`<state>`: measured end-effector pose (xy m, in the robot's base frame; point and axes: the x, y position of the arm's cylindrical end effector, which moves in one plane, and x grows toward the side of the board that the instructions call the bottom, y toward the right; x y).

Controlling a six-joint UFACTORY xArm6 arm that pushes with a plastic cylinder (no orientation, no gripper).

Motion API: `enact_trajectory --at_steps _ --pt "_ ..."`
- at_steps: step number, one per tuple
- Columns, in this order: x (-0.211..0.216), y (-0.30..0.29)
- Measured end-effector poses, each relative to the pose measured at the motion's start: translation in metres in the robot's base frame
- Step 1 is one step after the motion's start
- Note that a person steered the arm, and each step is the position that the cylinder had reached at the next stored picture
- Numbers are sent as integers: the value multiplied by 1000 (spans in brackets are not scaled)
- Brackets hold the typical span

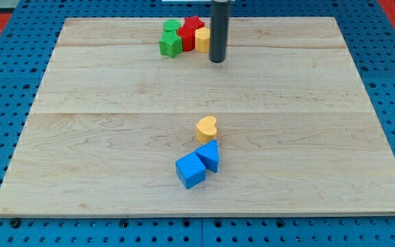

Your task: Push the blue triangle closer to the red circle

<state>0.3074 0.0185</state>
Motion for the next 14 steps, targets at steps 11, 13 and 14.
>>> enact_trajectory --at_steps 11,13,14 --pt "211 -118" --pt "207 -127" --pt "207 -134"
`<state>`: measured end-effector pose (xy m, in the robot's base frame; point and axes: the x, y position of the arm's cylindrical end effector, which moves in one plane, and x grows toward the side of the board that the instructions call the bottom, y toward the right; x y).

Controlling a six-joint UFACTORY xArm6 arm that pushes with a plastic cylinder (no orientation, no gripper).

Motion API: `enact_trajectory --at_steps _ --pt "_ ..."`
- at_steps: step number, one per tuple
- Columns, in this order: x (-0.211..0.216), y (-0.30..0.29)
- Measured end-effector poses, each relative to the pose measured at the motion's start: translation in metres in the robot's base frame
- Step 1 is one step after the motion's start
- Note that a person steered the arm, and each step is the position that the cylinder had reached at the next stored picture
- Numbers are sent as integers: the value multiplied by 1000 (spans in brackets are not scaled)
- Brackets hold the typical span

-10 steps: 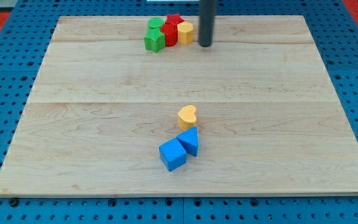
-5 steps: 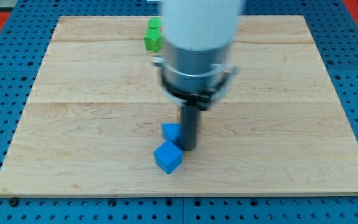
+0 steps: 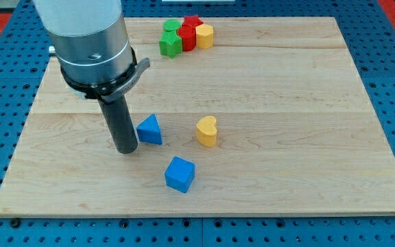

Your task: Push the blue triangle closer to the red circle

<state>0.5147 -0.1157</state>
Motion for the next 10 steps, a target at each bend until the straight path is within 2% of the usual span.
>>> enact_trajectory --at_steps 3,4,5,6,7,9,10 --pt "-1 -10" --pt "6 -1" --pt "-28 20" --pt "-29 62" --pt "-16 61" --pt "-48 110" --pt "-106 101"
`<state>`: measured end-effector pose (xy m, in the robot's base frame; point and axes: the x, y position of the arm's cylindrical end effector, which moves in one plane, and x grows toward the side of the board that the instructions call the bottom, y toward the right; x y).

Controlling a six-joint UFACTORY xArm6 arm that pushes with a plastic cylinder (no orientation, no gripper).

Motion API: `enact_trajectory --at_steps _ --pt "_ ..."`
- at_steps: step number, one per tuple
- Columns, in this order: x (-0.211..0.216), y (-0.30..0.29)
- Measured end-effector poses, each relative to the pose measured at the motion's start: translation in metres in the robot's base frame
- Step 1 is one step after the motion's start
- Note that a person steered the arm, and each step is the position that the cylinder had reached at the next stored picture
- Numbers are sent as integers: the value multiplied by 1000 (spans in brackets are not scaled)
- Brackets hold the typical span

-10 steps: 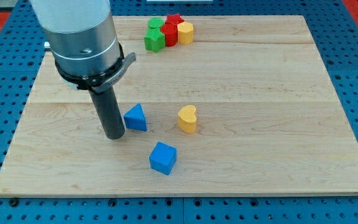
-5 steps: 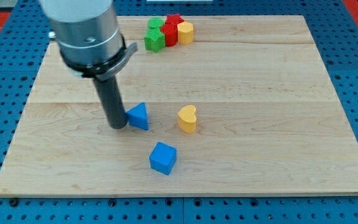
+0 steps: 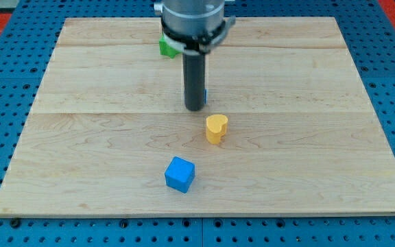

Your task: Push the blue triangle closer to the red circle

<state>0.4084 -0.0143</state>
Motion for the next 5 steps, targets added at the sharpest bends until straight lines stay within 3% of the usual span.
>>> enact_trajectory --at_steps 1,4,5 --pt "-53 -8" --pt "-49 30" --pt "-72 26"
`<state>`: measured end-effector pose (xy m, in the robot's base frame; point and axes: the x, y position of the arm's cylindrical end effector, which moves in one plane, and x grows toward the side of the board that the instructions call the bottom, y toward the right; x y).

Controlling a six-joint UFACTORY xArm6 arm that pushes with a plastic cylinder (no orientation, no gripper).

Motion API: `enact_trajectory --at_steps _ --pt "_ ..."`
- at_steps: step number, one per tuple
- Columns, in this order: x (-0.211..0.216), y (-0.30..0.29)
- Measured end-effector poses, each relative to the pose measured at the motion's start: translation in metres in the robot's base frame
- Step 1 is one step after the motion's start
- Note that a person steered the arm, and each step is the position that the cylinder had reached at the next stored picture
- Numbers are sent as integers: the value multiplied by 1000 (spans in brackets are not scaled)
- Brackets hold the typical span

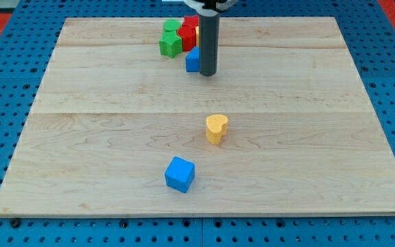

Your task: Push the blue triangle closer to the red circle

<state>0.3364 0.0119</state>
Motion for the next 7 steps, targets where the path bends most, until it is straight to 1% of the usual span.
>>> enact_trajectory --at_steps 1,2,4,5,6,7 --pt "-20 -8" --pt "-11 -12" --pt "-17 -57" --pt "-18 -60" --pt "20 -34" --pt "66 9"
